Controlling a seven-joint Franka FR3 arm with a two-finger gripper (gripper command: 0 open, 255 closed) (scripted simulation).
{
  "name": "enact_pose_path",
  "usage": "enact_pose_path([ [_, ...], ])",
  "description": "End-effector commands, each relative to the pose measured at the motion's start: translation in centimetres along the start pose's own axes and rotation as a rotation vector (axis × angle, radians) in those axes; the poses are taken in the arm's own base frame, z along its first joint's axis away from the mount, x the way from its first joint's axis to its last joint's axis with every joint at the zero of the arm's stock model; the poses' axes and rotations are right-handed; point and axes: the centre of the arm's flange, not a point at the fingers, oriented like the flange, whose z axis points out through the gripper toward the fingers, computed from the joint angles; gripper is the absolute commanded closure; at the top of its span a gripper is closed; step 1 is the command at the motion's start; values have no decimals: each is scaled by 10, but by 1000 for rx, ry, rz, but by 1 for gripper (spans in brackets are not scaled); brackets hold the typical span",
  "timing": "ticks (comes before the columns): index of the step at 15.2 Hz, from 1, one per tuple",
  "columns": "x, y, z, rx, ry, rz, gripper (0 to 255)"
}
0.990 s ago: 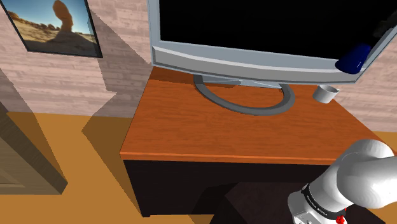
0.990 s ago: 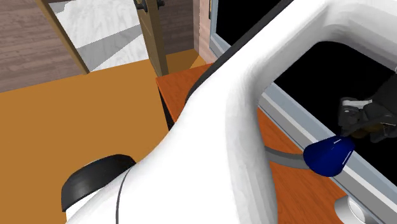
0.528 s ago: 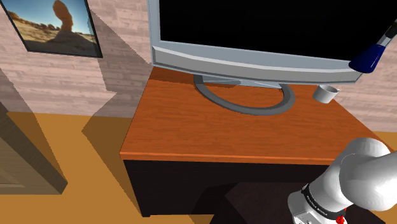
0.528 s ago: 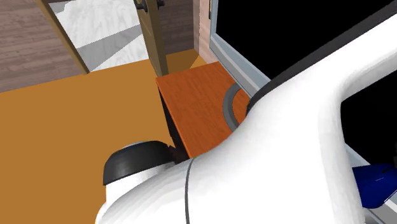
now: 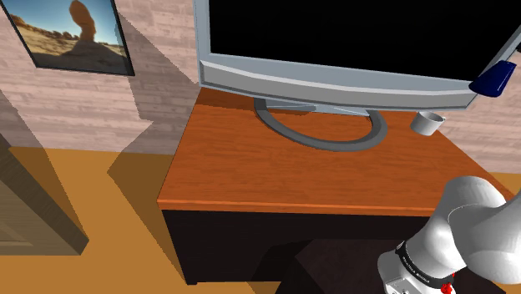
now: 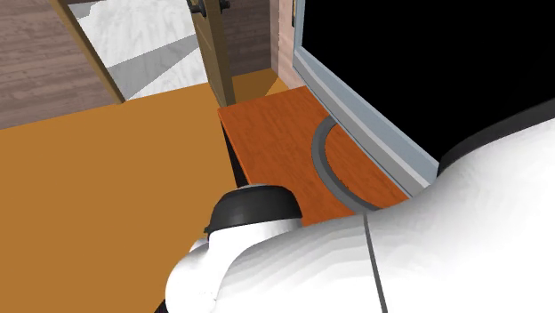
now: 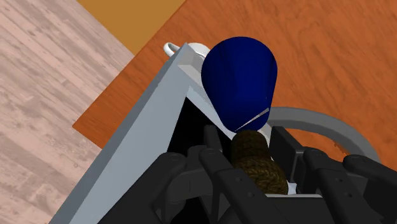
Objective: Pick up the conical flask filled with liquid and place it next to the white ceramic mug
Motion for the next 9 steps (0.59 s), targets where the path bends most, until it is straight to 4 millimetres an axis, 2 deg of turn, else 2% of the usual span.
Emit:
enact_pose_path([
  [1, -3, 0, 9, -2, 0, 0, 255],
  [9, -12, -6, 50, -2, 0, 0, 255],
])
